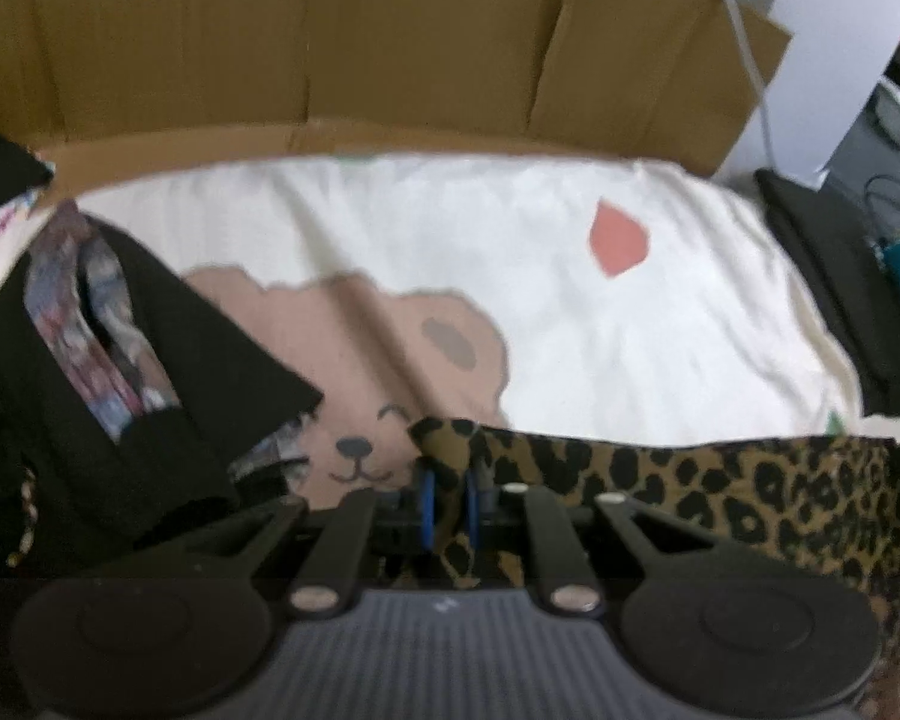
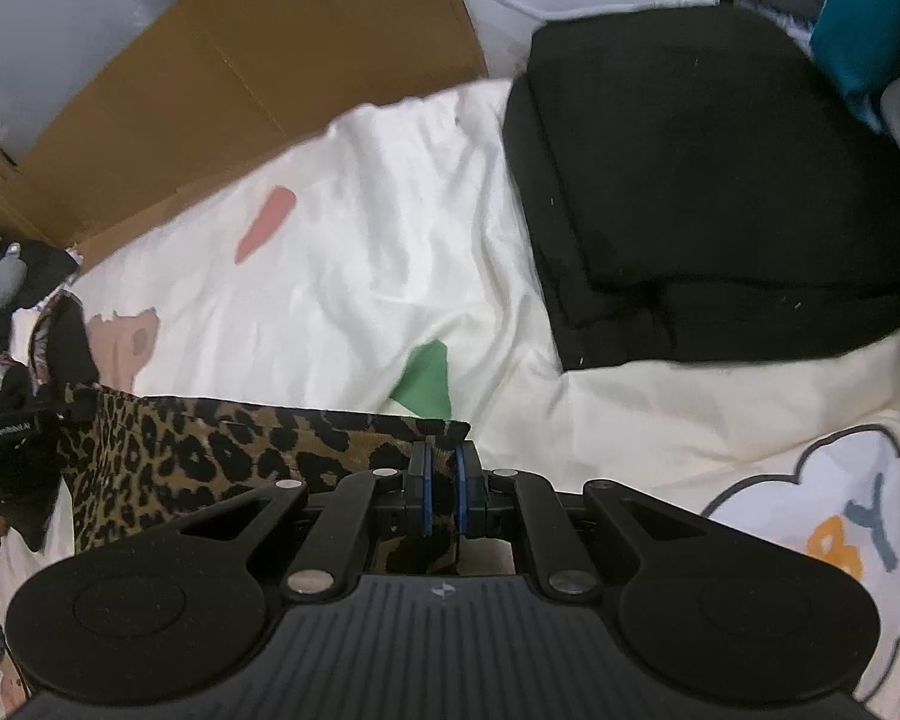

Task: Fold clothes

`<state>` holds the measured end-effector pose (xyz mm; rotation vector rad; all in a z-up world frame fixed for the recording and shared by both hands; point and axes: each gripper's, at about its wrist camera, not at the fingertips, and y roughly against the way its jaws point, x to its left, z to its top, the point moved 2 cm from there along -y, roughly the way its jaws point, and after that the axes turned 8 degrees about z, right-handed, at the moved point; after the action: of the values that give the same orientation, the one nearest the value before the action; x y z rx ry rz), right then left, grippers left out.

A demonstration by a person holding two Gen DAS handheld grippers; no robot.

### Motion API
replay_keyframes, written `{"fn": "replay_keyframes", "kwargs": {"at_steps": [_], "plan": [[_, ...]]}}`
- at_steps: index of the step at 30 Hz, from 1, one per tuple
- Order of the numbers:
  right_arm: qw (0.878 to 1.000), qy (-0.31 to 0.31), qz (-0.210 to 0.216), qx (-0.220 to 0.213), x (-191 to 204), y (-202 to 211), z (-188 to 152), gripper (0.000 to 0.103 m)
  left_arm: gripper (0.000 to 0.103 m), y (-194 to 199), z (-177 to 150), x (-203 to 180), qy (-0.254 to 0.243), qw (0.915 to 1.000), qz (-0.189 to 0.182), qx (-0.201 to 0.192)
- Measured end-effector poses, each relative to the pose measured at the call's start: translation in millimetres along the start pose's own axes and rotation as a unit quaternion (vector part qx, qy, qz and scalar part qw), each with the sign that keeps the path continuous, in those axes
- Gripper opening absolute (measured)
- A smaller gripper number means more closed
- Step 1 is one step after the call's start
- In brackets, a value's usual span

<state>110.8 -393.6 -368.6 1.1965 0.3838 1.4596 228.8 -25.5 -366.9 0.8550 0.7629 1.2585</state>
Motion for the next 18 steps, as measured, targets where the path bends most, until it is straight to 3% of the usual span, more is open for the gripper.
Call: {"fn": "replay_keyframes", "kwargs": {"at_steps": [7, 11, 13, 18], "plan": [[1.000, 0.013, -0.004, 0.022, -5, -29, 0, 0.006, 0.012, -23, -9, -4, -0.004, 0.9999, 0.014, 0.008], [0.999, 0.024, -0.009, 0.029, -4, -40, -2, 0.008, 0.019, -21, -9, -2, -0.005, 0.9997, 0.021, 0.012], [0.998, 0.053, -0.026, 0.019, 4, -32, -2, 0.012, 0.029, -14, -8, -2, -0.004, 0.9994, 0.034, 0.010], [0.996, 0.079, -0.031, -0.024, 15, -2, 0, 0.019, 0.032, 17, -10, -7, -0.033, 0.9979, 0.051, -0.020]]}}
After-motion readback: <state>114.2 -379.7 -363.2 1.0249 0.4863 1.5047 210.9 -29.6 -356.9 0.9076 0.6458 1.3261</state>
